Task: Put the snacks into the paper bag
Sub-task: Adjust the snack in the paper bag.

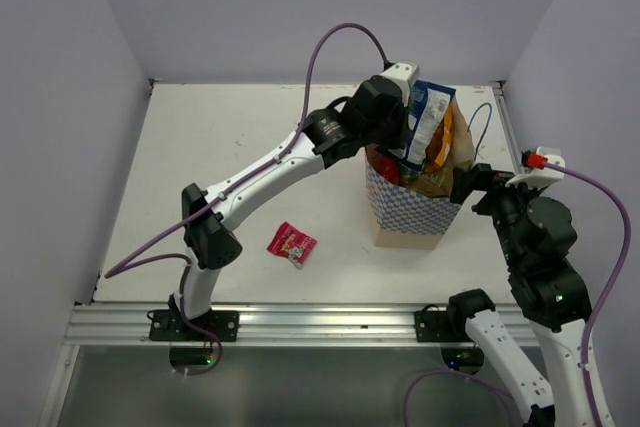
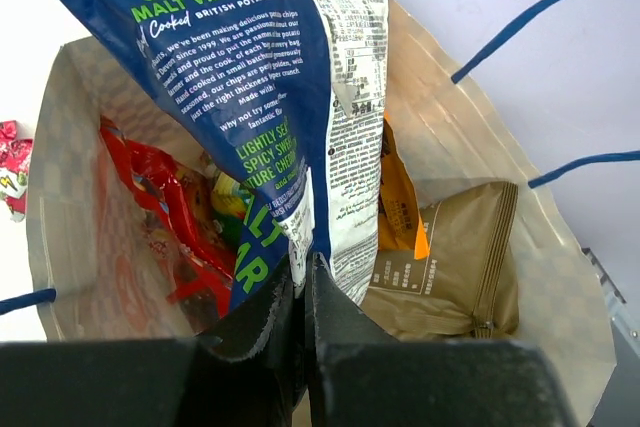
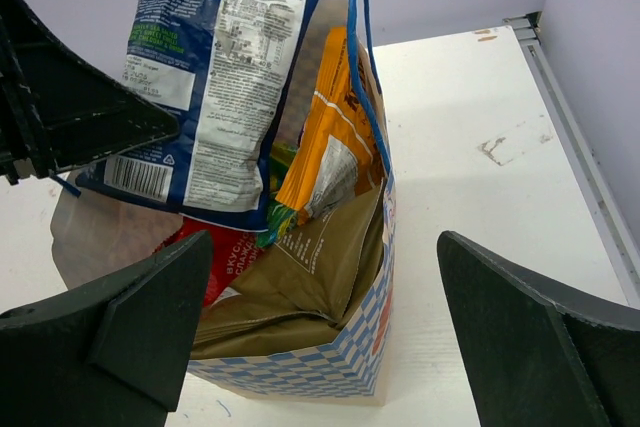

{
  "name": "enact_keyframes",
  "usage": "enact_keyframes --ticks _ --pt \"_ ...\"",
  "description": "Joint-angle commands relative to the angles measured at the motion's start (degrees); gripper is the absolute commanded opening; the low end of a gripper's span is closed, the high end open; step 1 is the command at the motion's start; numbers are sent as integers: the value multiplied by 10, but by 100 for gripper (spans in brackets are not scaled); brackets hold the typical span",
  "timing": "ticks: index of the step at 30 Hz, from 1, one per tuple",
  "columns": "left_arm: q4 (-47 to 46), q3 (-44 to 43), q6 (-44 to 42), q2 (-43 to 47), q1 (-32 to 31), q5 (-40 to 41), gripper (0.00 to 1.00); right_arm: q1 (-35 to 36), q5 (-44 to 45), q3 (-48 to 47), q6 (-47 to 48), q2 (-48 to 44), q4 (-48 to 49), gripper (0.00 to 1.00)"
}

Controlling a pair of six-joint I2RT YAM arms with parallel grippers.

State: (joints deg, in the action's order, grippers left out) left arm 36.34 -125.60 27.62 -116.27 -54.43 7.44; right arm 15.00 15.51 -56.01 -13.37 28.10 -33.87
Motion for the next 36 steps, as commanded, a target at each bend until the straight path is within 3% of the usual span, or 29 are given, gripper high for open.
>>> enact_keyframes --ticks 1,5,11,15,23,36 --pt "28 -11 16 8 13 -24 8 2 2 -13 8 5 6 98" --pt "17 6 44 -5 32 -52 8 2 -4 -15 7 6 6 98" --pt "5 16 57 -48 34 -58 18 2 0 -15 6 -2 -1 98" --pt "-38 50 65 -42 34 -71 33 2 3 -14 8 -4 -3 98" --pt "-73 56 102 -46 24 -165 12 2 0 -12 7 0 0 98" --pt "-59 151 76 60 9 -156 13 1 1 -13 8 1 2 98"
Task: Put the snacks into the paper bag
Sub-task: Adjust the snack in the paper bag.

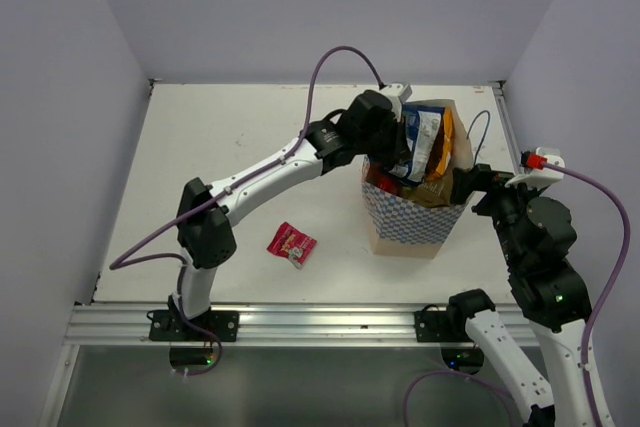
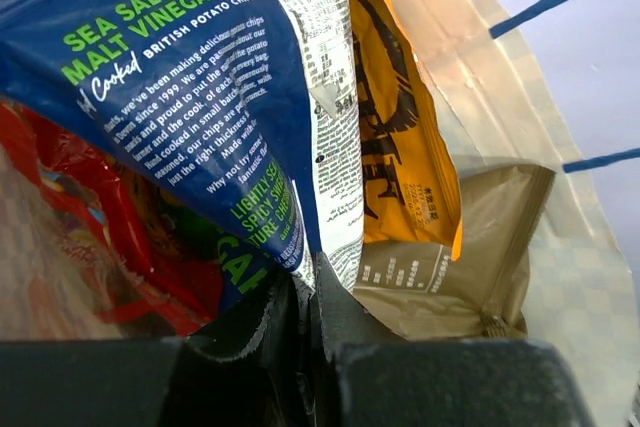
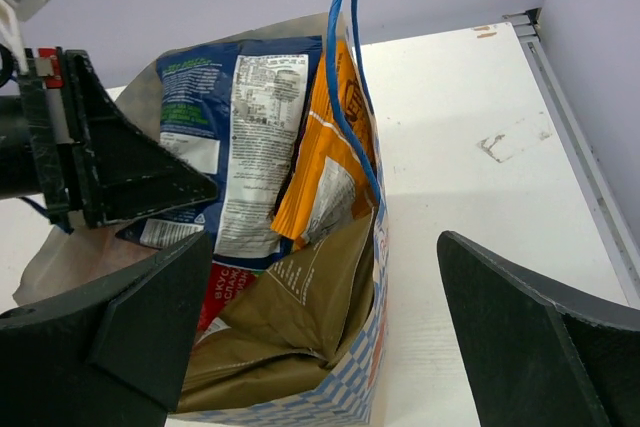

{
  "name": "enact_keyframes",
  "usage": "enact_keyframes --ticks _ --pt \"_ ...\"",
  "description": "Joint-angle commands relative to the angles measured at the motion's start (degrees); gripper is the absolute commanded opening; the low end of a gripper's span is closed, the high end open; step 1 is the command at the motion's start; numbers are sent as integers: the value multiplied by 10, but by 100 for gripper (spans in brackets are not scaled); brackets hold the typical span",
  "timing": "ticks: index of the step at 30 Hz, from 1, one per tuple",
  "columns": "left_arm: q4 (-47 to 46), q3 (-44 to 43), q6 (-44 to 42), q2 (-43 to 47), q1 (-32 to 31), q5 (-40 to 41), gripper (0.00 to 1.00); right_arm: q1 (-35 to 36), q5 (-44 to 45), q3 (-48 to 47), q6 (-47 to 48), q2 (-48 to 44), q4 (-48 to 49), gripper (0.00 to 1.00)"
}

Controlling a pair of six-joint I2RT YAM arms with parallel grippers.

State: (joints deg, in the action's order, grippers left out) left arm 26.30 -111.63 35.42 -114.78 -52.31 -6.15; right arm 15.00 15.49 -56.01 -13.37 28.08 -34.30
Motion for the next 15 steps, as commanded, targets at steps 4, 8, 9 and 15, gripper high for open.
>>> enact_keyframes --ticks 4,8,9,15 --pt "66 -11 -3 52 -5 -29 13 2 -3 -17 7 6 5 99" --pt "52 6 -3 60 -4 -22 13 1 3 -19 9 1 2 98" --pt "54 5 -2 55 -2 -26 13 2 3 -19 9 1 2 98" --pt "83 11 -13 12 -1 -4 38 1 -3 -20 8 5 2 99"
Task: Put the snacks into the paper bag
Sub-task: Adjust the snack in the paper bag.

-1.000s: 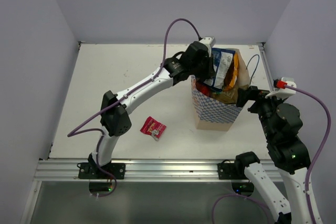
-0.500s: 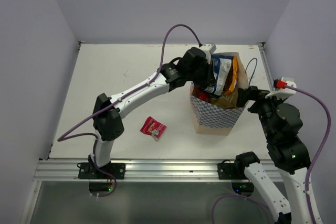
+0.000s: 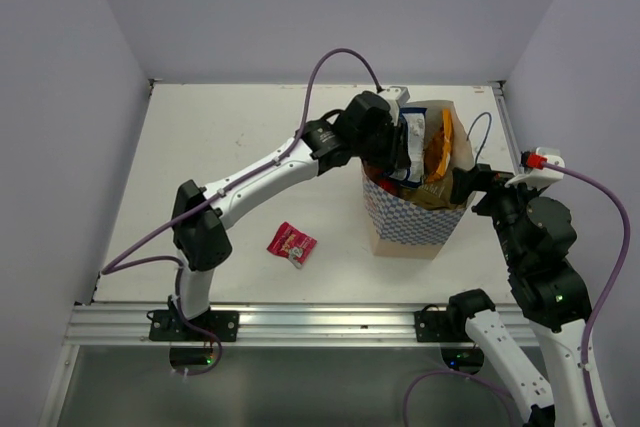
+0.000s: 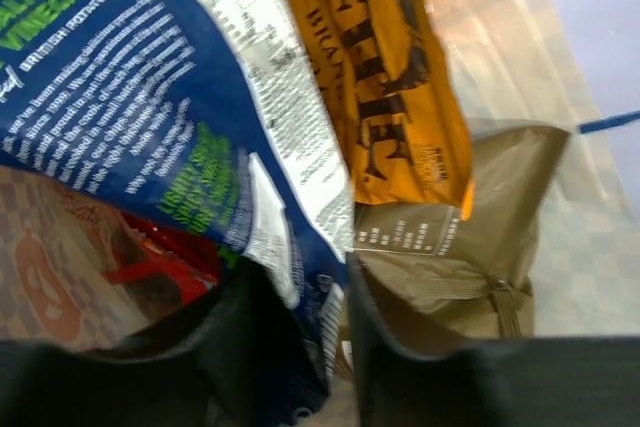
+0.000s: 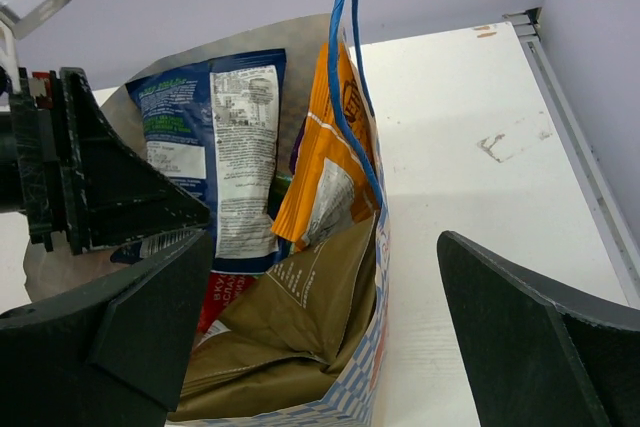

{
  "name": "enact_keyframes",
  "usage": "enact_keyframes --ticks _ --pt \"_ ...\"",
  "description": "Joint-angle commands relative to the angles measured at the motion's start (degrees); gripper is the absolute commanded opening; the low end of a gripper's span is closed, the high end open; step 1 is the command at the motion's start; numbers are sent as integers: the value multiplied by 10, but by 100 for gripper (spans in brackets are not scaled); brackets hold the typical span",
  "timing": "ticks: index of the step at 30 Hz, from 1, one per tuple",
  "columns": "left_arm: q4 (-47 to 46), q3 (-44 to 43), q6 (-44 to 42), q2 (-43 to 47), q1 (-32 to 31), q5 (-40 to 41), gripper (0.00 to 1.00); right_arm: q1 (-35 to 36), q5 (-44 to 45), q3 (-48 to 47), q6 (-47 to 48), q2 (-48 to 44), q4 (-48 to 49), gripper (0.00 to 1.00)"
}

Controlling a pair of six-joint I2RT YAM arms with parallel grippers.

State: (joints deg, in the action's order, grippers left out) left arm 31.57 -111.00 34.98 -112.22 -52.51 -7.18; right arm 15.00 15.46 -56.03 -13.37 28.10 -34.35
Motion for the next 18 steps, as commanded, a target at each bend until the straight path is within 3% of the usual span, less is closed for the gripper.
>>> enact_keyframes --ticks 1,2,5,7,13,18 --pt "34 3 -11 -12 1 25 44 2 -2 -21 7 4 2 99" --pt "34 1 -16 -7 2 32 56 2 -1 -22 9 4 1 99" --pt "-1 3 -42 33 1 62 75 2 4 -21 10 2 0 98" --pt "-31 8 -76 68 1 91 82 2 3 -20 10 3 1 99" --pt "-112 55 -136 145 -2 150 84 2 1 -21 8 7 2 98" --pt "-174 88 -170 154 -2 157 74 2 -6 -22 4 12 2 98"
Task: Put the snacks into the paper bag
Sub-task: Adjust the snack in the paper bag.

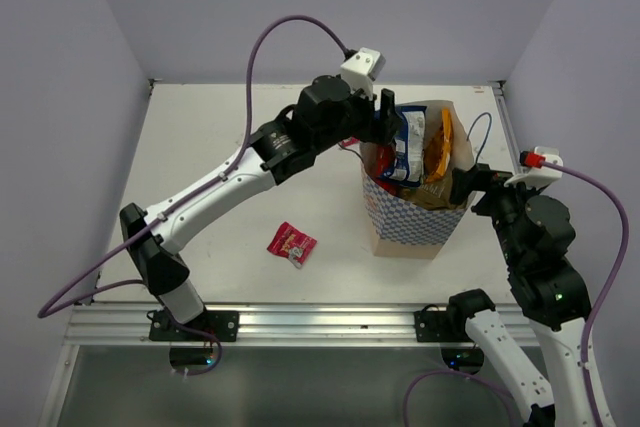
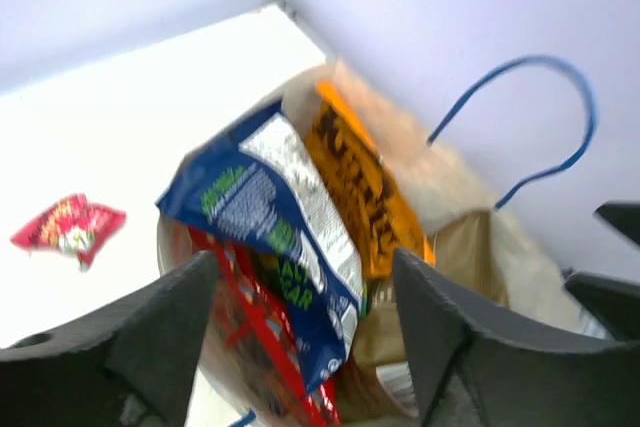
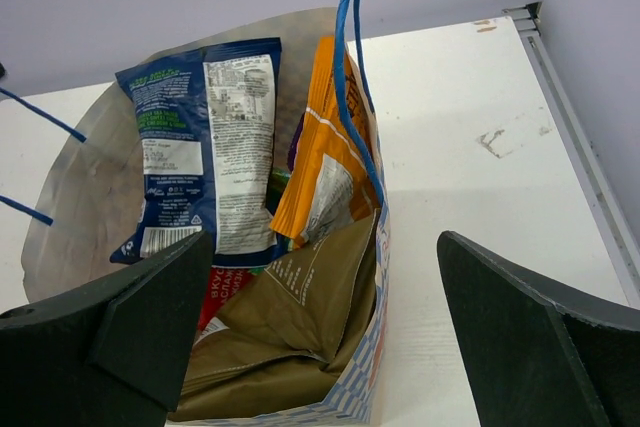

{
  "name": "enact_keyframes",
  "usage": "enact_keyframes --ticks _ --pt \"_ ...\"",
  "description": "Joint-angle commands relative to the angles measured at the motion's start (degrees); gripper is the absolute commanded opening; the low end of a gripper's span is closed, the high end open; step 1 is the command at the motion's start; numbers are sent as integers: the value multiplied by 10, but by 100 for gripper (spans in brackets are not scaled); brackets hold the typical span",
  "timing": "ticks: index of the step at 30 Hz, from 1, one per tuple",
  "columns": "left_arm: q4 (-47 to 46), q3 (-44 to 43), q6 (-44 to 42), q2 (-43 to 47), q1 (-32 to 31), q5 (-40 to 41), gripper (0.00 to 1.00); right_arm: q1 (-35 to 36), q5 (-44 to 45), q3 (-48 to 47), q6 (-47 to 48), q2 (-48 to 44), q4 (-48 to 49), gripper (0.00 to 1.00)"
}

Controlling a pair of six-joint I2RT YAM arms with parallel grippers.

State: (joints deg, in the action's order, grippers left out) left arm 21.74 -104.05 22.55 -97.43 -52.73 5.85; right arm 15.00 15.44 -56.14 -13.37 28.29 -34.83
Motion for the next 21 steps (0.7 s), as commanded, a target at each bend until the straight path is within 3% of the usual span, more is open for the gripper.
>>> enact_keyframes --ticks 1,8,18,21 --pt "-92 22 -50 0 0 26 70 2 -6 -21 4 11 6 98" --pt "-134 19 -62 -45 0 5 59 2 -1 -22 5 11 2 98" --pt "-109 -14 -44 -135 0 0 59 2 -1 -17 7 10 5 98" --pt "-110 -17 -32 -158 0 -35 59 2 0 -15 8 9 5 98"
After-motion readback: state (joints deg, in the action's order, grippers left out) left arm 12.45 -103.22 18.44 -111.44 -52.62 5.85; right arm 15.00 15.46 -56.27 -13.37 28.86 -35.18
